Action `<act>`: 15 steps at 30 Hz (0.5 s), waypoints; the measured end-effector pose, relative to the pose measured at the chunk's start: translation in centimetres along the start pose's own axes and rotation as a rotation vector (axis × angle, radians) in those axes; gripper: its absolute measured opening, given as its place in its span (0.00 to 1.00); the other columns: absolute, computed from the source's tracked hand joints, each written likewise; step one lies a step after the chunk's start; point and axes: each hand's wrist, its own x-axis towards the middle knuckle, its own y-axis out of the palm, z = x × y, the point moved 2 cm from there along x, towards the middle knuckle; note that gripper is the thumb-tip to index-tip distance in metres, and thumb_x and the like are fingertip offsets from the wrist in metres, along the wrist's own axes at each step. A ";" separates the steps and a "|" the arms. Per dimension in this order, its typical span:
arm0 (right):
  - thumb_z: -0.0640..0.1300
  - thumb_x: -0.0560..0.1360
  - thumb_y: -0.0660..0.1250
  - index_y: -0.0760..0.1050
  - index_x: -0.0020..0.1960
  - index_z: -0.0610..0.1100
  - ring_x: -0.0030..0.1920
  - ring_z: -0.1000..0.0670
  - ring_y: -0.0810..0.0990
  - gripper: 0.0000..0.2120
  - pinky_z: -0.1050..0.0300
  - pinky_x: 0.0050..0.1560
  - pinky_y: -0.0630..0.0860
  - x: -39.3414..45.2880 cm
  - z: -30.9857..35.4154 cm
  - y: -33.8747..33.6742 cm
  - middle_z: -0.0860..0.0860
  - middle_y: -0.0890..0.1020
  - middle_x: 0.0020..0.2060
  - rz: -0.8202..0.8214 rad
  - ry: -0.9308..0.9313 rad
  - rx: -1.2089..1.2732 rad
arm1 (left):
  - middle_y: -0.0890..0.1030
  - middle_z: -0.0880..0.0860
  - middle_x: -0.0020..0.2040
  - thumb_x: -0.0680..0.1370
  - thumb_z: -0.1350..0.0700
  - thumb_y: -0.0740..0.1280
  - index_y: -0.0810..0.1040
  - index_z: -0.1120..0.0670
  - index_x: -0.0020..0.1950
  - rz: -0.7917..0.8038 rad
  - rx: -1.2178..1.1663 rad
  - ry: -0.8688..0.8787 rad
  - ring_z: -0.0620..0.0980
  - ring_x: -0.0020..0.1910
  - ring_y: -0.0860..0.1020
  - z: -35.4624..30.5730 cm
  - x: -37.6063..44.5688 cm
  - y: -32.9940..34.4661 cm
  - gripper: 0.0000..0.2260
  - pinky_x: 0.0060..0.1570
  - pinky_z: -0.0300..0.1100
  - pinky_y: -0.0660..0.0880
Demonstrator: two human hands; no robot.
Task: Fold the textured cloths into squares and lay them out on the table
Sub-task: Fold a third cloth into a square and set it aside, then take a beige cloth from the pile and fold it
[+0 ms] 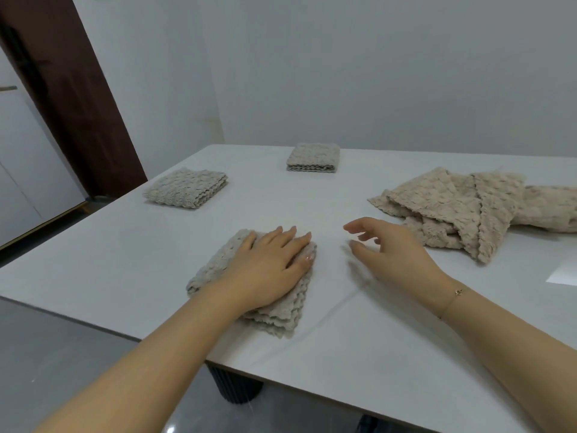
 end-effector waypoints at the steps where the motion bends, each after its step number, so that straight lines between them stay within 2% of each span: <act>1: 0.45 0.76 0.64 0.76 0.59 0.52 0.51 0.58 0.76 0.12 0.60 0.54 0.72 0.1 -0.2 -0.7 0.61 0.78 0.52 -0.023 -0.005 -0.017 | 0.52 0.43 0.78 0.81 0.40 0.45 0.53 0.41 0.77 -0.028 -0.016 0.012 0.43 0.77 0.48 -0.5 0.3 -0.5 0.23 0.75 0.50 0.42; 3: 0.45 0.76 0.64 0.76 0.58 0.52 0.51 0.57 0.77 0.11 0.58 0.55 0.73 0.4 -0.7 -2.6 0.61 0.78 0.53 -0.078 0.000 -0.032 | 0.54 0.44 0.78 0.81 0.40 0.48 0.56 0.43 0.76 -0.114 -0.054 0.051 0.42 0.76 0.50 -2.0 1.4 -1.8 0.23 0.75 0.48 0.42; 6: 0.44 0.76 0.64 0.77 0.56 0.51 0.52 0.56 0.78 0.10 0.56 0.56 0.74 0.5 -1.9 -5.8 0.58 0.80 0.52 -0.122 0.023 -0.058 | 0.59 0.44 0.77 0.81 0.43 0.52 0.62 0.44 0.74 -0.229 -0.066 0.119 0.44 0.75 0.56 -4.9 3.8 -3.4 0.21 0.74 0.46 0.50; 10: 0.45 0.76 0.63 0.76 0.58 0.51 0.55 0.57 0.75 0.11 0.54 0.58 0.73 0.4 -3.6 -9.7 0.59 0.79 0.55 -0.129 0.031 -0.138 | 0.66 0.43 0.72 0.81 0.47 0.56 0.67 0.46 0.71 -0.226 -0.171 0.162 0.46 0.70 0.64 -8.6 7.5 -3.8 0.18 0.67 0.44 0.62; 13: 0.46 0.77 0.63 0.75 0.60 0.52 0.56 0.57 0.74 0.12 0.55 0.58 0.71 0.9 -5.4 -12.7 0.58 0.76 0.57 -0.146 0.041 -0.210 | 0.72 0.45 0.67 0.80 0.48 0.60 0.72 0.47 0.66 -0.218 -0.395 0.133 0.45 0.64 0.71 -11.3 11.1 -3.3 0.15 0.61 0.43 0.69; 15: 0.47 0.77 0.63 0.74 0.60 0.50 0.56 0.56 0.72 0.12 0.59 0.55 0.68 1.8 -6.6 -14.1 0.57 0.75 0.57 -0.116 0.061 -0.276 | 0.76 0.45 0.61 0.79 0.50 0.62 0.75 0.50 0.62 -0.219 -0.534 0.103 0.43 0.56 0.75 -12.4 13.5 -2.9 0.13 0.52 0.37 0.71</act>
